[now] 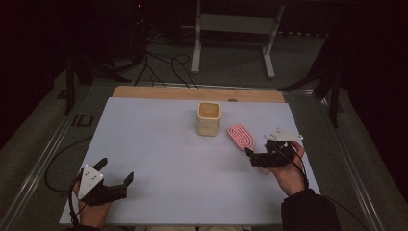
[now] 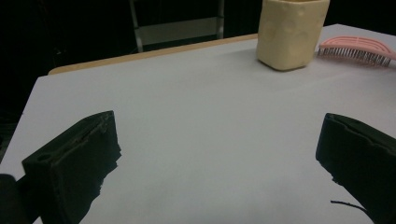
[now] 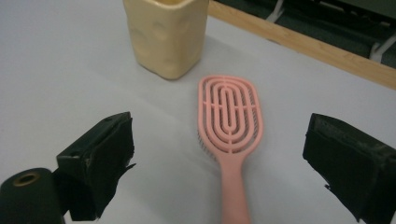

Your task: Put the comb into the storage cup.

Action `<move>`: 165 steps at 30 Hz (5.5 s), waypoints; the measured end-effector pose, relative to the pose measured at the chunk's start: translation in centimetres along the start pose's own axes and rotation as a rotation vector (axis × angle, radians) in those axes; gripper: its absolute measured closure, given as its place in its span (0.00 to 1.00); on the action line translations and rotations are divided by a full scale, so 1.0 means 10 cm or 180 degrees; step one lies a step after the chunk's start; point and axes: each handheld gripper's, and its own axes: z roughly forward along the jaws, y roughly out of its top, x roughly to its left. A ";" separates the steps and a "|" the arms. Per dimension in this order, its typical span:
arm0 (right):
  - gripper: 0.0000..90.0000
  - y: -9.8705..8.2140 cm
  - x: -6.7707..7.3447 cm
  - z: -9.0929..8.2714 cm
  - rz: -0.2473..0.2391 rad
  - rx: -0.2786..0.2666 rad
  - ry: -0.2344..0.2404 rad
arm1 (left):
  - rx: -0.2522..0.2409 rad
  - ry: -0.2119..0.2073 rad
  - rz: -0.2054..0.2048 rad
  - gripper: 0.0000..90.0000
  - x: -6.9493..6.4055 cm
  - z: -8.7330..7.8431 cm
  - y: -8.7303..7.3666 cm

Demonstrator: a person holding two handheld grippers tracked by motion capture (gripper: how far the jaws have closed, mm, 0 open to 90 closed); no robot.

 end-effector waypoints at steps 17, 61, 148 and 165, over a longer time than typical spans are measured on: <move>0.09 0.15 -0.04 0.24 -0.0108 0.0390 0.0053 | 0.0004 -0.0003 -0.0008 0.00 0.00 0.00 0.00; 0.17 0.06 -0.30 1.03 -0.0026 0.1557 0.0199 | 0.0041 -0.0034 -0.0003 0.00 0.00 0.01 -0.02; 0.78 -0.16 -0.31 1.09 0.0349 0.1568 0.0199 | 0.0113 -0.0023 0.0010 0.00 -0.01 0.03 -0.04; 0.78 -0.10 -0.23 0.99 0.0273 0.1307 0.0102 | 0.0119 -0.0026 0.0012 0.00 -0.02 0.03 -0.04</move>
